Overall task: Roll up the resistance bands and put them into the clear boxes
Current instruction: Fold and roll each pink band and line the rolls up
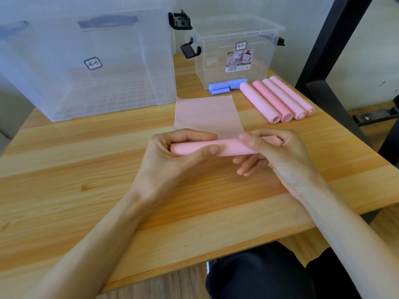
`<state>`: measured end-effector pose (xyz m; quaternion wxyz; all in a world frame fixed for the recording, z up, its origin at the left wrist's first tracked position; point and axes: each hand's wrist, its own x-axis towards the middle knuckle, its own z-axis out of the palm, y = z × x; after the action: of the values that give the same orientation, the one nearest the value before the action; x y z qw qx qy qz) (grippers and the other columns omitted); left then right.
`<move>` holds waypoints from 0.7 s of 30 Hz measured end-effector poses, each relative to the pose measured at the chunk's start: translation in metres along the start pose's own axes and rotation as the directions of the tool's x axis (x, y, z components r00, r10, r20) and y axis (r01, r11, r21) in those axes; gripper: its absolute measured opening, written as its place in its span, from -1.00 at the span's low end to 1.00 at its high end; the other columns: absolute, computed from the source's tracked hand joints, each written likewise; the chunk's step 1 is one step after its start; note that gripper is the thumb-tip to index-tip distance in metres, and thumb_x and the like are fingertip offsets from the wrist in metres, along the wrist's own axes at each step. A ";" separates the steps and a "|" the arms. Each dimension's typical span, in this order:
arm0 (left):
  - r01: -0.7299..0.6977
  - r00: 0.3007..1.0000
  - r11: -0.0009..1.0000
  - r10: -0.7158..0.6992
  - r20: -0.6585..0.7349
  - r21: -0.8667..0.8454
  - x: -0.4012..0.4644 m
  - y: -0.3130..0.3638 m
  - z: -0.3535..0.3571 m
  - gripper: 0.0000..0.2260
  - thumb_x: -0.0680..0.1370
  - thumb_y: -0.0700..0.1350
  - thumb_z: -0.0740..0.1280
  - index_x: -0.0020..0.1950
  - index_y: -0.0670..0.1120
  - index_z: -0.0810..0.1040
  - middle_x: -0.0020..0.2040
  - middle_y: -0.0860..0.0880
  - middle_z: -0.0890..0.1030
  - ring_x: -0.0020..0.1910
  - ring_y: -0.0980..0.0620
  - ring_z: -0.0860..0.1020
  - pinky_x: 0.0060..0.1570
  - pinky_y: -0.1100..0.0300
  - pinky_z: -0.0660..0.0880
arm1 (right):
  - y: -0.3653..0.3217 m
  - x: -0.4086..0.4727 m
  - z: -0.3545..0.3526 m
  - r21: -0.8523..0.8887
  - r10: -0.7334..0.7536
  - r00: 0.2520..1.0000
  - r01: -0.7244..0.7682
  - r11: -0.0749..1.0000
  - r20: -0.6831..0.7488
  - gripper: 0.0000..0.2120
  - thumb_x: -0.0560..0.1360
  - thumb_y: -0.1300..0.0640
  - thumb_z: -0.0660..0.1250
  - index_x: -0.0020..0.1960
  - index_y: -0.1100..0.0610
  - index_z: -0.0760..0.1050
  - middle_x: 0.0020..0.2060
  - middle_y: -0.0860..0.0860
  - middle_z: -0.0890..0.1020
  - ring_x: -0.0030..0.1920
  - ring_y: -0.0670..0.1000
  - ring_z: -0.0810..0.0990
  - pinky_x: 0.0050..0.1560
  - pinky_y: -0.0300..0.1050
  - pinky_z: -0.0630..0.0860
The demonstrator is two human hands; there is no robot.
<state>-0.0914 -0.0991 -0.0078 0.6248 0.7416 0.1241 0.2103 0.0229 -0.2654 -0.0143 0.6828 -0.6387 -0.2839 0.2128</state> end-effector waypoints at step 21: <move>0.097 0.992 0.995 -0.099 -0.072 -0.039 0.002 0.000 0.002 -0.78 0.35 0.01 0.47 -0.11 -0.08 0.72 -0.16 -0.05 0.73 -0.17 -0.01 0.70 -0.11 0.13 0.66 | 0.002 0.001 -0.001 -0.032 -0.062 0.996 0.065 0.997 0.066 -0.75 0.31 0.20 0.50 -0.02 0.19 0.65 -0.23 0.14 0.72 -0.29 0.12 0.71 -0.28 -0.11 0.66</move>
<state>-0.0892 -0.0998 -0.0081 0.6424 0.7153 0.1795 0.2087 0.0241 -0.2654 -0.0160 0.6689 -0.6335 -0.3295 0.2068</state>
